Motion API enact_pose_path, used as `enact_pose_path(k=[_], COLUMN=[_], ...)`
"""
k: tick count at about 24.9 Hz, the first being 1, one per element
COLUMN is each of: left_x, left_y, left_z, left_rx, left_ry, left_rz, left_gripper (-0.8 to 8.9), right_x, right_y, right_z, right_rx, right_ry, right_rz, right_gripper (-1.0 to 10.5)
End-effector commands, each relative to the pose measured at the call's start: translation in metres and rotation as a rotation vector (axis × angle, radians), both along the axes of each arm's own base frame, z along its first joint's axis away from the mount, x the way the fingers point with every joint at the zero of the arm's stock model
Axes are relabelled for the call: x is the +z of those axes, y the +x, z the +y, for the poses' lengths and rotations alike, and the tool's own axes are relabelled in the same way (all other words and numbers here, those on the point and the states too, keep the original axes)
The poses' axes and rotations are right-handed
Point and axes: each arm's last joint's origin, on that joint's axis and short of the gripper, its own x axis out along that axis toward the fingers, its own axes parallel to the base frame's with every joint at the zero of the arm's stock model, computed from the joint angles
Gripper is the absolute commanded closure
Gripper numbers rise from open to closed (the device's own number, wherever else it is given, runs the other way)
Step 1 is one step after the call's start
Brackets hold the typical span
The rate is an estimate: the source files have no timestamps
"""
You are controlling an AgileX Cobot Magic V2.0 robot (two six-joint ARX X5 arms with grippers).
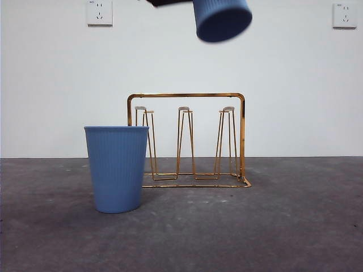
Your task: Pick up cup 1,put cup 1 in the cup rack,pick up cup 2,put cup 2 in the cup rack
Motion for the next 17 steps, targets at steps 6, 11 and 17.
enact_pose_path(k=[6, 11, 17], left_x=[-0.022, -0.043, -0.069], left_y=[0.028, 0.038, 0.047], left_z=[-0.028, -0.039, -0.048], left_rx=[0.048, 0.073, 0.072], left_ry=[0.101, 0.137, 0.177], left_rz=[-0.007, 0.025, 0.065], left_gripper=[8.2, 8.2, 8.2], right_x=[-0.002, -0.003, -0.003], right_y=[0.0, -0.001, -0.001], right_z=[0.0, -0.001, -0.001], right_rx=[0.001, 0.001, 0.001], right_ry=[-0.009, -0.02, -0.02], right_rz=[0.006, 0.022, 0.021], right_gripper=[7.3, 7.3, 7.3])
